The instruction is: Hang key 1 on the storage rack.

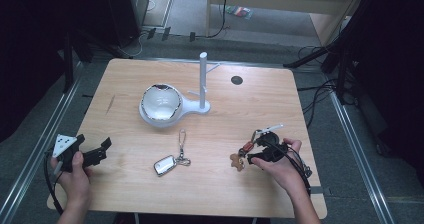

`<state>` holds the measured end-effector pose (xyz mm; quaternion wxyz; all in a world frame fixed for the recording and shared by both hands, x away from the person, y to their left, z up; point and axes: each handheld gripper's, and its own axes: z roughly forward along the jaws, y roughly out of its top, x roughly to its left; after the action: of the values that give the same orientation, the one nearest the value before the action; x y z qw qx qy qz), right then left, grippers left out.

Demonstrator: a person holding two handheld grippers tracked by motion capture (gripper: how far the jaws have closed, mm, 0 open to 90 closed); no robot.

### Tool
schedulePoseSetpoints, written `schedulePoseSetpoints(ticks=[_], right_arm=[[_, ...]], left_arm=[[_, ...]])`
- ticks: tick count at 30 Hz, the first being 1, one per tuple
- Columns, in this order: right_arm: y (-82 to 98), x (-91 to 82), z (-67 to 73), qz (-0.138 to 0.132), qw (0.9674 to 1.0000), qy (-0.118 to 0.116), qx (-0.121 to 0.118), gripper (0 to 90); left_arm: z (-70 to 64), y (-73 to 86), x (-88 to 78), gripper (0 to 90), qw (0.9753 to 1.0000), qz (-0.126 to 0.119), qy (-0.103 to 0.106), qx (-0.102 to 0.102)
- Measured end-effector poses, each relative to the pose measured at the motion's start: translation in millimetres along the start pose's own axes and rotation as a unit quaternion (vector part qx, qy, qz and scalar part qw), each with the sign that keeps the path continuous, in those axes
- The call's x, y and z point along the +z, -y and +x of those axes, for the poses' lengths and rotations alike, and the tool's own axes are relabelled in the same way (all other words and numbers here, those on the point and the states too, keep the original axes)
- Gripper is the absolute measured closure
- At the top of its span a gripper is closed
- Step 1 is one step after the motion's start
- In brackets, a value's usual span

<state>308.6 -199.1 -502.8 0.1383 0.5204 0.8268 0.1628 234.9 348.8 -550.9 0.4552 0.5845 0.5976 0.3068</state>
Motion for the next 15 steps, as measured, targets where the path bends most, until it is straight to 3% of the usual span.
schedulePoseSetpoints(ticks=[7,15], right_arm=[[-6.0,1.9,1.8,0.001,0.9997,0.016,0.021,13.0],[-11.7,3.8,5.5,0.005,0.9996,0.004,0.027,14.1]], left_arm=[[0.2,0.0,-0.1,0.1,1.0000,-0.001,0.001,-0.001],[0.2,0.0,-0.2,0.1,1.0000,-0.001,0.001,-0.001]])
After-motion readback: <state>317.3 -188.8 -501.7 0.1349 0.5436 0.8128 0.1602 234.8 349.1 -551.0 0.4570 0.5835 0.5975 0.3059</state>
